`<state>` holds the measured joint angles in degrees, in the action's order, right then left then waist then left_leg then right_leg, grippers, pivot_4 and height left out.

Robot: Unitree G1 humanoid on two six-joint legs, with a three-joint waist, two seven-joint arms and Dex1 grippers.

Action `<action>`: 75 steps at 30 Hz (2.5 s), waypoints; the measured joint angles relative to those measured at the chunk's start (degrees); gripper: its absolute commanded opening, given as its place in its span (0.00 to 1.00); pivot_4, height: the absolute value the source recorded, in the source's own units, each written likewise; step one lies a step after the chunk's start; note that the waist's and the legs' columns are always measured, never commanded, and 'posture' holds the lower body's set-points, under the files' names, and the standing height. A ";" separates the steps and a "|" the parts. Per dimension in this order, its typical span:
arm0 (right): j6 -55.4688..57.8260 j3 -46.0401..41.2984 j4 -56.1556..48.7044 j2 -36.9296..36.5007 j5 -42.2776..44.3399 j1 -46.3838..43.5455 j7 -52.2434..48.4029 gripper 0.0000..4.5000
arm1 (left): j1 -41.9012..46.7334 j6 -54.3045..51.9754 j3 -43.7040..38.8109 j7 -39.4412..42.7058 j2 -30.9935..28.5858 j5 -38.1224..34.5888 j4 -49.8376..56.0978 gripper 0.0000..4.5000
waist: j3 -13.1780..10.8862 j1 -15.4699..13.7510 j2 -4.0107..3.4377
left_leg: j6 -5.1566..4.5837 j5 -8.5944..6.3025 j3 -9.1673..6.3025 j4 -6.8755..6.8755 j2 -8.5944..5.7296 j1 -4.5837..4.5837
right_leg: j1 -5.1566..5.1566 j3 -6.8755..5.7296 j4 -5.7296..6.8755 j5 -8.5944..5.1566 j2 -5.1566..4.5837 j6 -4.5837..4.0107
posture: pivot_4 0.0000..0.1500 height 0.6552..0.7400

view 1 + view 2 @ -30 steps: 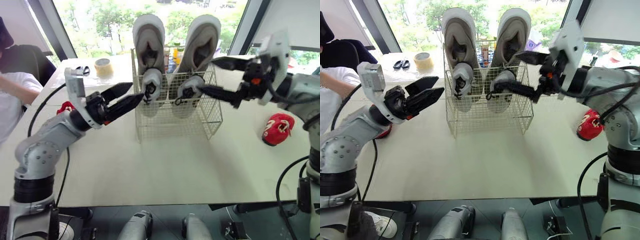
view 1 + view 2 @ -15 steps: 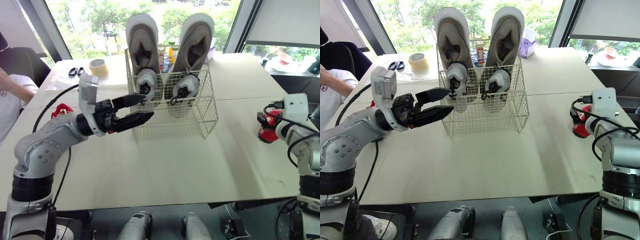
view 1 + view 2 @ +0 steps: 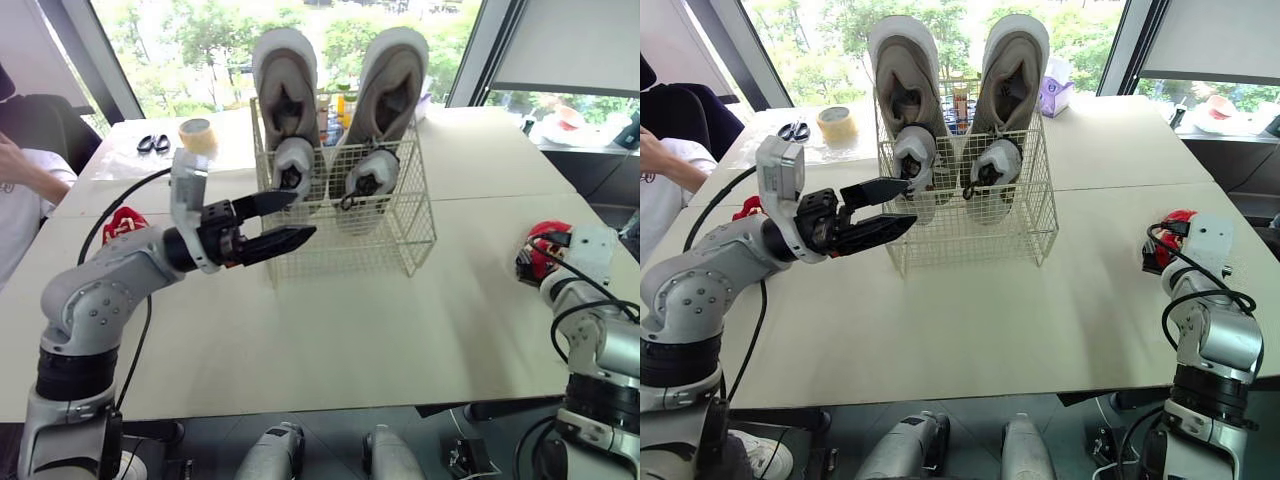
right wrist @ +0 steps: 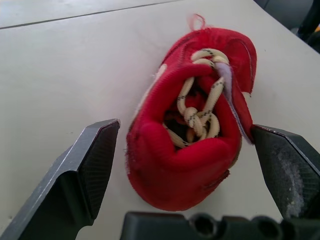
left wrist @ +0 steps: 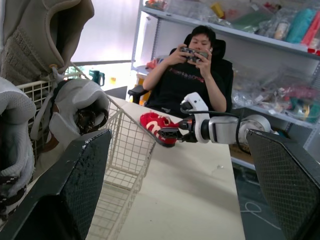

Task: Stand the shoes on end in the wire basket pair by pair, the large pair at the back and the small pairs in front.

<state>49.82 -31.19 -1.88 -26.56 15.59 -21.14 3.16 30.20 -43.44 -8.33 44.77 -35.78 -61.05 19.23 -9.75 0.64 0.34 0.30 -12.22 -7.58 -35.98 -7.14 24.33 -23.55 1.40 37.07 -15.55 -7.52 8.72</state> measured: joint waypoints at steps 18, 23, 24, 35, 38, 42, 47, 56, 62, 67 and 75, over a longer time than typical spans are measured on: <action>-1.21 -0.53 -0.06 0.26 1.60 -1.42 -1.42 0.05 | 2.08 -0.22 0.53 -1.46 1.31 0.56 0.13 1.00 | -0.02 0.06 -0.05 | -0.03 -0.02 0.01 0.00 0.00 0.00 | -0.01 0.00 0.00 0.00 0.00 0.00 | 1.00 1.00; -9.86 1.41 -4.13 -6.51 3.32 -11.64 -8.86 0.05 | 4.47 -1.75 -0.09 -2.56 2.29 -1.58 -1.76 1.00 | -0.37 0.41 -0.63 | -0.07 -0.04 0.05 0.06 0.02 0.01 | -0.08 0.00 0.02 0.00 0.01 0.02 | 1.00 1.00; -12.27 2.83 -6.66 -8.28 3.99 -13.96 -11.82 0.05 | 4.82 -2.33 -0.28 -2.57 2.28 -1.80 -2.37 1.00 | -0.37 0.47 -0.63 | -0.02 -0.01 0.05 0.11 0.06 0.01 | -0.10 0.01 0.01 -0.01 0.07 0.01 | 1.00 1.00; -33.15 25.35 -22.68 -21.32 4.60 -15.07 -45.49 0.05 | 8.21 -5.02 -2.03 -0.12 -0.33 -3.23 -8.08 1.00 | -0.53 -0.19 -0.24 | -0.09 -0.06 -0.10 -0.13 0.07 0.03 | 0.09 -0.09 -0.06 -0.02 0.14 -0.01 | 1.00 1.00; -41.66 26.76 -21.36 -23.56 1.73 -13.53 -51.67 0.05 | 8.74 -5.07 -2.81 1.51 -2.00 -3.19 -9.17 1.00 | -0.53 0.04 -0.24 | -0.08 -0.06 -0.09 -0.08 0.08 0.02 | 0.06 -0.08 -0.06 -0.02 0.12 -0.01 | 1.00 1.00; -50.79 27.79 -18.62 -24.10 -1.09 -12.80 -56.37 0.05 | 8.76 -5.03 -3.24 2.97 -3.22 -2.40 -10.39 1.00 | -0.54 0.25 -0.24 | 0.03 0.00 -0.09 -0.02 0.09 0.02 | 0.00 -0.07 -0.04 -0.02 0.14 -0.01 | 1.00 1.00; -56.55 30.15 -17.50 -23.74 -1.80 -12.58 -60.33 0.05 | 8.93 -4.90 -3.46 4.25 -3.53 -1.01 -11.49 1.00 | -0.54 0.14 -0.24 | 0.06 0.02 -0.10 -0.04 0.10 0.03 | 0.00 -0.06 -0.04 -0.02 0.13 -0.02 | 1.00 1.00; -57.95 32.93 -15.91 -21.84 -2.88 -15.50 -62.14 0.05 | 9.76 -6.49 -2.57 7.56 -2.33 -1.37 -10.51 0.50 | -0.54 0.06 -0.24 | 0.08 0.03 -0.12 -0.04 0.09 0.03 | 0.00 -0.06 -0.03 -0.02 0.13 -0.02 | 1.00 1.00; -58.12 33.13 -15.47 -21.72 -3.02 -16.73 -63.15 0.35 | 9.59 -7.28 -2.66 7.48 -2.37 -0.64 -10.42 0.05 | -0.54 0.08 -0.24 | 0.08 0.03 -0.12 -0.04 0.10 0.03 | -0.01 -0.06 -0.03 -0.02 0.13 -0.02 | 1.00 1.00; -46.50 31.61 -16.21 -22.06 2.44 -16.98 -61.91 0.89 | 9.20 -7.36 -2.78 5.91 -0.70 -0.74 -10.86 0.05 | -0.54 -0.02 -0.24 | 0.07 0.03 -0.15 -0.05 0.09 0.03 | 0.01 -0.05 -0.02 -0.02 0.12 -0.03 | 1.00 1.00; -9.82 18.84 -19.32 -23.42 30.33 -13.83 -53.18 1.00 | 9.23 -7.20 -7.78 -3.24 6.86 -5.07 -11.87 0.05 | -0.54 -0.22 -0.23 | -0.05 -0.04 -0.21 -0.07 0.08 0.05 | 0.04 -0.08 -0.05 -0.02 0.08 -0.04 | 1.00 1.00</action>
<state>39.99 -12.35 -21.20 -49.99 45.92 -34.97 -50.02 39.43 -50.65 -16.12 41.53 -28.92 -66.12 7.35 -10.29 0.42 0.11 0.25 -12.26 -7.79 -36.05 -7.06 24.38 -23.51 1.32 37.02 -15.57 -7.44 8.68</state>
